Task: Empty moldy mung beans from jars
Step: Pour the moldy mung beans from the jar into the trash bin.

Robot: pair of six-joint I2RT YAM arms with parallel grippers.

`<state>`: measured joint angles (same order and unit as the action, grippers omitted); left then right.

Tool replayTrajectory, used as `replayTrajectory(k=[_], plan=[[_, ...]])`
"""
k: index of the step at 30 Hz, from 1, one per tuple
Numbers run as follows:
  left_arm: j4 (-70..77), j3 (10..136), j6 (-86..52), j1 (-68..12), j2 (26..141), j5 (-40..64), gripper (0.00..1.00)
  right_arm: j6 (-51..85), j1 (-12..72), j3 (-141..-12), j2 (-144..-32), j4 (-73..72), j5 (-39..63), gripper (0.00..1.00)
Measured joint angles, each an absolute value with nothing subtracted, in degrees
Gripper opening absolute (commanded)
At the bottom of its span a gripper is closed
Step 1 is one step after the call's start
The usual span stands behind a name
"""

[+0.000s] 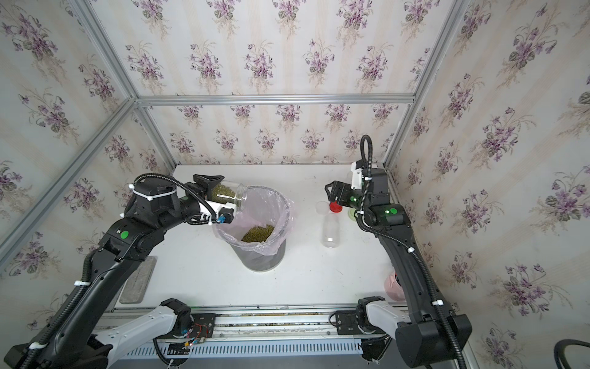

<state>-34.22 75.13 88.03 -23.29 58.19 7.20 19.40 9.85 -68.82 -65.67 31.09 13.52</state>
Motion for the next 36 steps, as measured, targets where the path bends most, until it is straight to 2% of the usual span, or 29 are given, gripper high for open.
replayTrajectory(k=[24,36], plan=[[-37.45,79.07,95.07,-23.66,59.09,6.33,0.00,19.53,10.35,-70.13,-66.59,31.31,14.44,0.90],[-38.52,79.46,97.38,-23.66,61.43,4.56,0.00,17.74,17.52,-74.54,-69.43,29.58,22.46,0.90]])
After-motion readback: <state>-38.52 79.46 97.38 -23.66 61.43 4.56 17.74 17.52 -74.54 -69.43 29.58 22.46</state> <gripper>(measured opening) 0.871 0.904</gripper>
